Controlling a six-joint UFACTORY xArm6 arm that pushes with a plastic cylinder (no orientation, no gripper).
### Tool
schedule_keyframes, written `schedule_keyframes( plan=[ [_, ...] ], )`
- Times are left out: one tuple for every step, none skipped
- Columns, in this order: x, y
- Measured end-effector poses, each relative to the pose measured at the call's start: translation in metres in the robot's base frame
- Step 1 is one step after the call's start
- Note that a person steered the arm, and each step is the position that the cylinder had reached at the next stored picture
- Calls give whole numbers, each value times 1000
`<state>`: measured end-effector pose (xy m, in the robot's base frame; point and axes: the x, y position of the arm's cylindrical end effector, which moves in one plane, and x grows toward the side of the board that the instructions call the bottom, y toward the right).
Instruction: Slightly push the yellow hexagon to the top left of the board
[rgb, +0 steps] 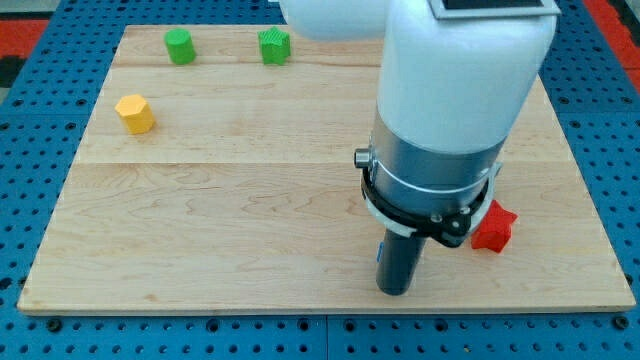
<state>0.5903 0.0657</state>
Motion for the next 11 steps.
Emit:
schedule_keyframes(
  plan=[
    [-15, 0],
    [-28, 0],
    [-31, -6],
    [-46, -75],
    [-84, -155],
    [-127, -236],
    [-179, -289],
    [-225, -321],
    [-228, -271],
    [-230, -335],
    [-259, -364]
  ],
)
